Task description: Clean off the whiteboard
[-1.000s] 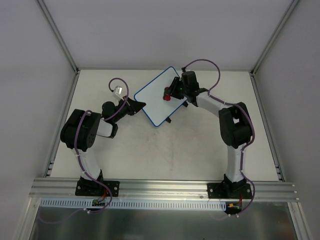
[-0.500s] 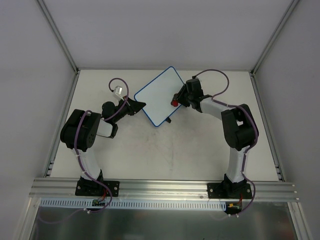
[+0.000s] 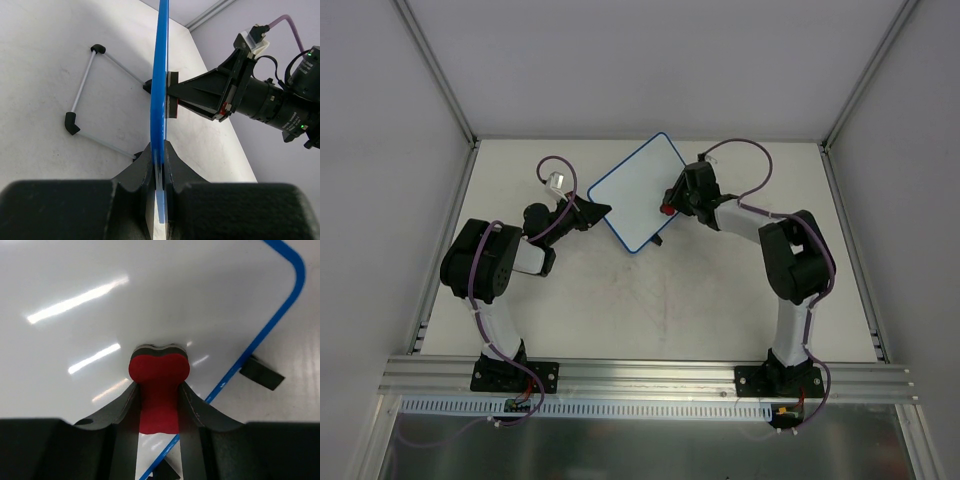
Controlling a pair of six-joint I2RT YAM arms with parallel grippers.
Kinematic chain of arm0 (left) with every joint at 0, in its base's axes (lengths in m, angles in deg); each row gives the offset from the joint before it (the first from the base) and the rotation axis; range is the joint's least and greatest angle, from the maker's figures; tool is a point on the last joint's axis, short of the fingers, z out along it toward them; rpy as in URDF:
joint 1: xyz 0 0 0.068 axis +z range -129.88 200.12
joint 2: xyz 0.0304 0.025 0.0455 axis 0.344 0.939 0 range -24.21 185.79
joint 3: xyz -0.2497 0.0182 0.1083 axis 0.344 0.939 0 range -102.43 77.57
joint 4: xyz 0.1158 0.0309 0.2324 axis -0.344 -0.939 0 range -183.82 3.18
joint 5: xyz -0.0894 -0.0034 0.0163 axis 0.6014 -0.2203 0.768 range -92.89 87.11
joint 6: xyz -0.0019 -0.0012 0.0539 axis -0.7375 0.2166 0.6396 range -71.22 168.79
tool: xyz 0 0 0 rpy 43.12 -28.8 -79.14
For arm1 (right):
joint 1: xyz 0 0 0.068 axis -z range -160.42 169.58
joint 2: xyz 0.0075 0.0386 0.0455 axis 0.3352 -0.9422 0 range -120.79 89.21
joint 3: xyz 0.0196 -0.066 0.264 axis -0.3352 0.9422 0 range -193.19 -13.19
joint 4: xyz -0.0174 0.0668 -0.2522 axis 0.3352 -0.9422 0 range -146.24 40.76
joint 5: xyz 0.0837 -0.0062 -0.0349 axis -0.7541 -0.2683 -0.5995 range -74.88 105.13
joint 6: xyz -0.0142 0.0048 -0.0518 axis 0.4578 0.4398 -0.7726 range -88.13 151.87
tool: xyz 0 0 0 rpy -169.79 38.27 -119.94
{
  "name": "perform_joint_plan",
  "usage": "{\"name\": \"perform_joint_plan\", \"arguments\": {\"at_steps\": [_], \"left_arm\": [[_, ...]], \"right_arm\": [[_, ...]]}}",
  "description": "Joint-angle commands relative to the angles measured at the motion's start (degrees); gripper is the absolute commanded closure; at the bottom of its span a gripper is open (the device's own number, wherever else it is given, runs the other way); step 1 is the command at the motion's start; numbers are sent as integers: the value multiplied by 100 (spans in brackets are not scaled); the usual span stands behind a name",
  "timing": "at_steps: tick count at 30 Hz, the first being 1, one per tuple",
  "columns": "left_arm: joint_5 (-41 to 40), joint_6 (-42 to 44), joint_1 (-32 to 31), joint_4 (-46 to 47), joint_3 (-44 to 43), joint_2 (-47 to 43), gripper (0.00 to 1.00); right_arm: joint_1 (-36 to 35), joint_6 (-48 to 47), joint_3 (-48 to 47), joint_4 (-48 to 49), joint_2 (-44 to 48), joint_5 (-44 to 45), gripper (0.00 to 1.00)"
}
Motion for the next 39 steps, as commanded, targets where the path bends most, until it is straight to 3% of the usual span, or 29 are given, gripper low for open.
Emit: {"name": "perform_joint_plan", "arguments": {"at_steps": [1,10,22,39], "left_arm": [[400,356,-128,1958,90,-158,100],[409,374,-128,1958,73,-167,100],[417,356,-128,1958,38,-123,100],[426,365,-119,1958,38,-140,100]], "right_arm": [[-753,-538,-166,-163,-191,-483,100],[-1342,-1558,-422,232,20,-983,100],[-1527,-1831,-176,206,328,-931,100],[-1562,-812,-18,-1657,152,1248,100]]}}
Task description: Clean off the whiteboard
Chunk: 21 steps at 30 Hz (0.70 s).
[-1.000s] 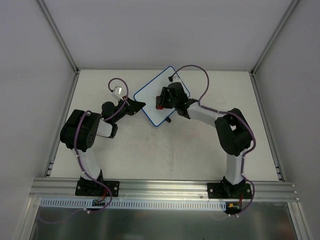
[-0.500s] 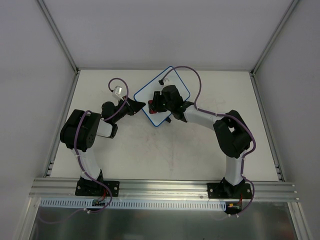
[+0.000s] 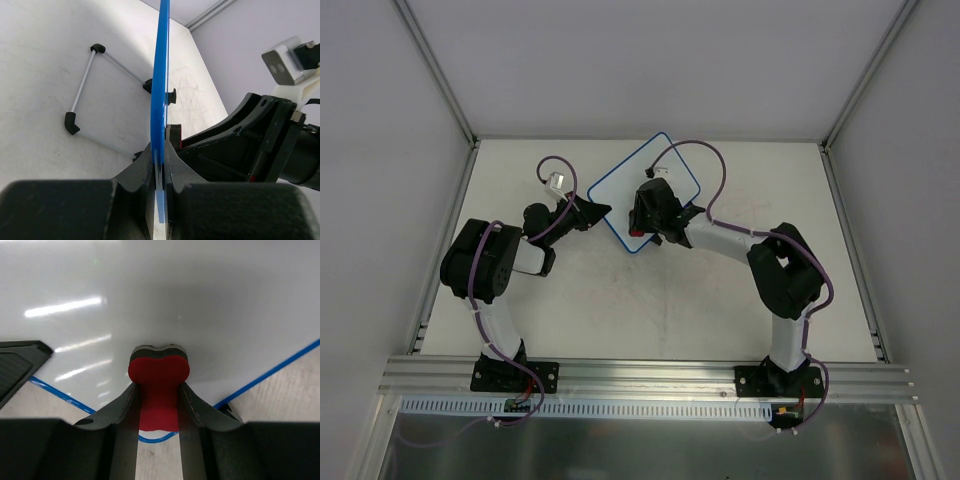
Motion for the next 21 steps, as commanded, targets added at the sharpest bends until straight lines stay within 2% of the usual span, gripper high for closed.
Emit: {"name": "perform_joint_plan", "arguments": {"at_steps": [1,7,11,15,18,21], "left_arm": [[433,347,-135,1962,29,-138,100],[442,348,-126,1962,38,-138,100],[442,347,-135,1962,29,-129,100],[433,348,-135,1962,11,-112,100],[433,339,-135,1962,-6,-112,100],[389,321,-126,1962,29,-112,100]], "right_arm": [[5,309,299,-938,-90,781,100],[-13,459,379,-1035,41,1027,100],[-144,187,887,-422,664,1123,100],[-469,-278,1248,-332,1516,1502,100],[-689,-385,1241,-822,1746,1432,100],[-900,-271,995,-1771,1817,1405,100]]}}
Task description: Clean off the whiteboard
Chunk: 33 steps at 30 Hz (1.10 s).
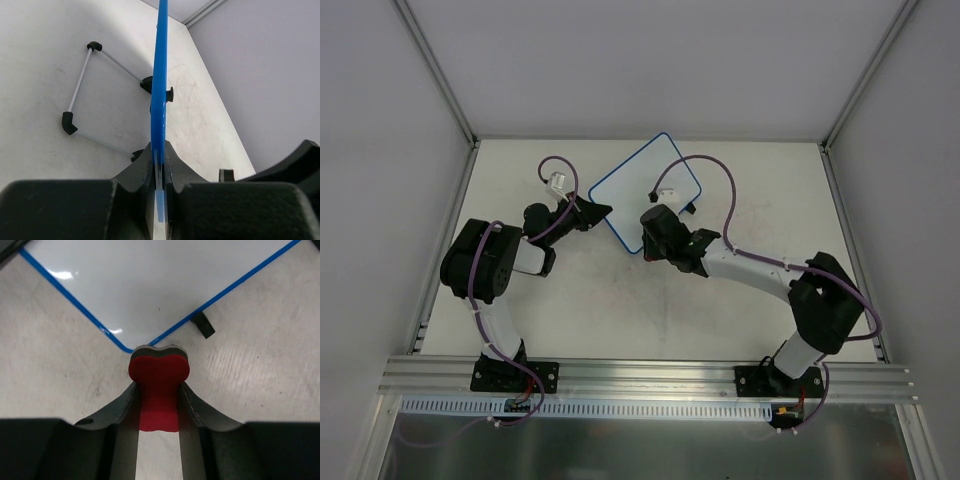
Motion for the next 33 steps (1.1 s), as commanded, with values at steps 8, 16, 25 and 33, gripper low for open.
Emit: {"name": "perform_joint_plan", "arguments": {"at_steps": [8,16,25,33], "left_arm": [[260,146,-78,1929,-6,-31,100],[268,23,-16,1929,-6,22,100],[260,40,-7,1929,20,5,100],[242,49,-7,1929,38,-4,90]], "right_arm": [[-910,212,205,-1999,544,-23,100],[-1719,572,425,-2193,378,-146,94],[-1974,652,311,-2132,-71,-128,67],[-2027,713,398,-2132,376,143,13]]}}
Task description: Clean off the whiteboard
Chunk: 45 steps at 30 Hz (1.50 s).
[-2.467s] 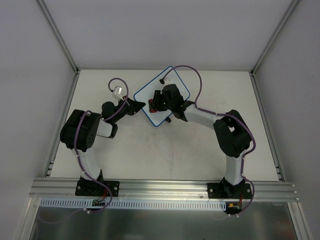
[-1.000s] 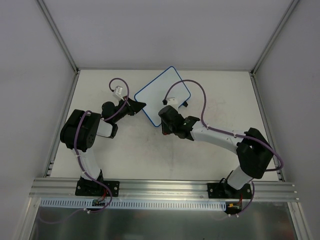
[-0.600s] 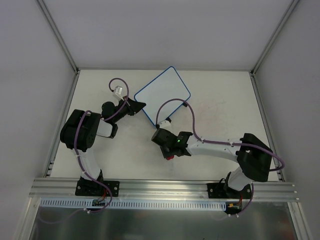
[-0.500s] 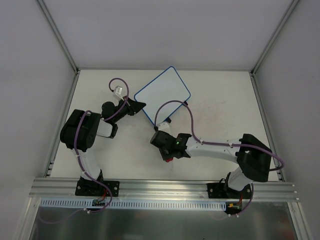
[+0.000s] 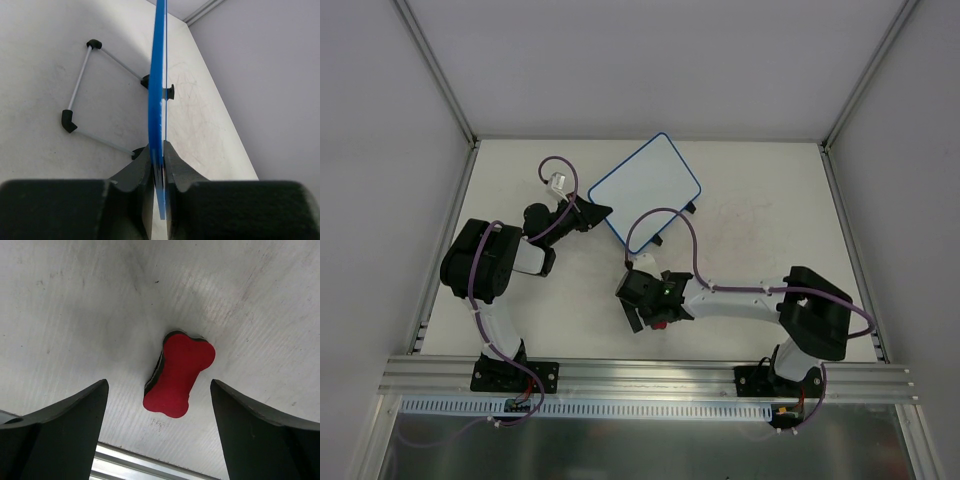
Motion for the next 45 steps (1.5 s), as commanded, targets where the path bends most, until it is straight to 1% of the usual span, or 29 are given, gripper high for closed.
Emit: {"name": "perform_joint_plan", "arguments": {"at_steps": [1,2,5,7,9,12,13,14,17,18,19,20,21,22,23,24,28,32,33,35,36,38,39,40,41,42,43,44,45], "left_arm": [[240,101,-20,1934,46,-15,85],[231,101,-20,1934,46,-15,81],[231,93,-20,1934,55,-24,80],[222,93,-12,1934,73,-33,75],[196,101,-3,1934,99,-50,72],[187,136,6,1934,125,-68,64],[179,163,6,1934,134,-68,59],[213,189,6,1934,134,-85,58],[240,251,6,1934,152,-155,42],[240,259,6,1934,195,-190,36],[231,294,6,1934,213,-217,29],[205,312,6,1934,257,-252,19],[135,382,6,1934,362,-357,12],[82,417,6,1934,432,-410,6],[21,435,15,1934,503,-463,3],[-128,470,15,1934,643,-568,1],[-199,453,50,1934,907,-832,1],[-339,479,76,1934,1442,-1429,1],[-410,479,68,1934,1740,-1735,1],[-576,409,94,1890,2031,-2044,1],[-656,365,111,1603,2285,-2376,1],[-779,339,120,1040,2463,-2790,1],[-875,400,120,637,2542,-3323,1],[-911,626,120,-376,2534,-3650,1],[-981,785,129,-969,2516,-3976,1],[-1234,952,112,-1602,2412,-4727,1],[-1402,1302,111,-2243,2341,-5126,1],[-1578,1479,111,-3477,2245,-5487,1],[-1771,1629,111,-4028,2078,-5856,1]], "right_arm": [[-51,27,-25,-51,534,286,13],[-51,9,-17,-59,631,356,12],[-51,-78,53,-60,1009,461,12],[-43,-114,106,-68,1280,593,12],[-8,-140,246,-68,1518,716,12],[106,-167,536,-60,2037,813,12],[211,-184,633,-68,2186,822,12],[256,-176,730,-60,2466,866,12],[510,-176,1160,-68,2942,927,12],[581,-176,1274,-68,3265,936,12],[651,-184,1389,-60,3443,945,12],[782,-193,1590,-68,3618,980,11],[836,-211,1688,-60,3977,989,11],[871,-237,1776,-60,4146,998,10],[976,-307,1907,-68,4313,998,9],[1064,-377,1969,-68,4619,972,7],[1345,-571,2145,-68,5095,875,5],[1539,-940,2128,-51,5219,804,5],[1574,-1001,2111,-42,5237,900,5],[1653,-1168,2084,-25,5281,1024,2],[1697,-1186,2067,-16,5307,1146,2],[1898,-1361,1953,63,5308,1069,2],[1987,-1432,1917,124,5308,885,2],[2057,-1519,1900,203,5299,805,1],[2223,-1686,1856,274,5290,691,1],[2338,-1774,1838,396,5273,481,1],[2444,-1845,1821,450,5273,418,1],[2714,-1967,1820,494,5273,331,1],[2900,-2012,1838,616,5281,17,1]]}}
